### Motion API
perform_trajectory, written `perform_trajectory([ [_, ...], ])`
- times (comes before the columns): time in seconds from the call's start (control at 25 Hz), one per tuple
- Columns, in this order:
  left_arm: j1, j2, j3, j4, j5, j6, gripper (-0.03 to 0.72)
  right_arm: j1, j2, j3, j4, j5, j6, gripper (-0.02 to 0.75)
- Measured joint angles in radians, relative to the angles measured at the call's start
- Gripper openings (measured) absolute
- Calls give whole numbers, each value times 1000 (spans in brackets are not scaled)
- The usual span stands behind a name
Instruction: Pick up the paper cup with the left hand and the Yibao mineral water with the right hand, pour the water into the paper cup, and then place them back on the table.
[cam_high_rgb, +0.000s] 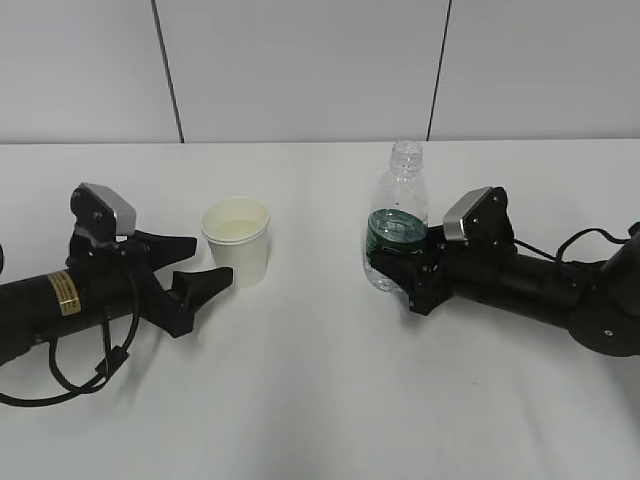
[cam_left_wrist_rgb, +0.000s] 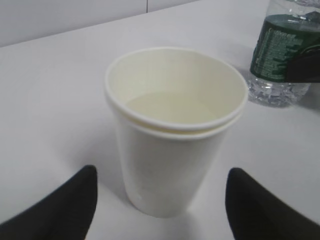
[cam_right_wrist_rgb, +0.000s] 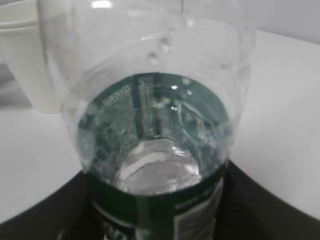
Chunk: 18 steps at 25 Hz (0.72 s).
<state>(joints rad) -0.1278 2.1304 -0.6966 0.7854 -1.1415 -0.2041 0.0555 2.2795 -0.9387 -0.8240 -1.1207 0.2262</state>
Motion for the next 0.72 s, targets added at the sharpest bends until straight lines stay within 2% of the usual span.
perform_trajectory([
  [0.16, 0, -12, 24, -18, 34, 0, 528, 0, 12, -2, -1, -22, -8, 409],
  [0.48, 0, -99, 41, -31, 71, -4, 525, 0, 14, -4, -38, -23, -12, 624],
  [0.72, 0, -131, 63, -28, 126, -23, 522, -4, 14, -6, -86, -23, 26, 646],
])
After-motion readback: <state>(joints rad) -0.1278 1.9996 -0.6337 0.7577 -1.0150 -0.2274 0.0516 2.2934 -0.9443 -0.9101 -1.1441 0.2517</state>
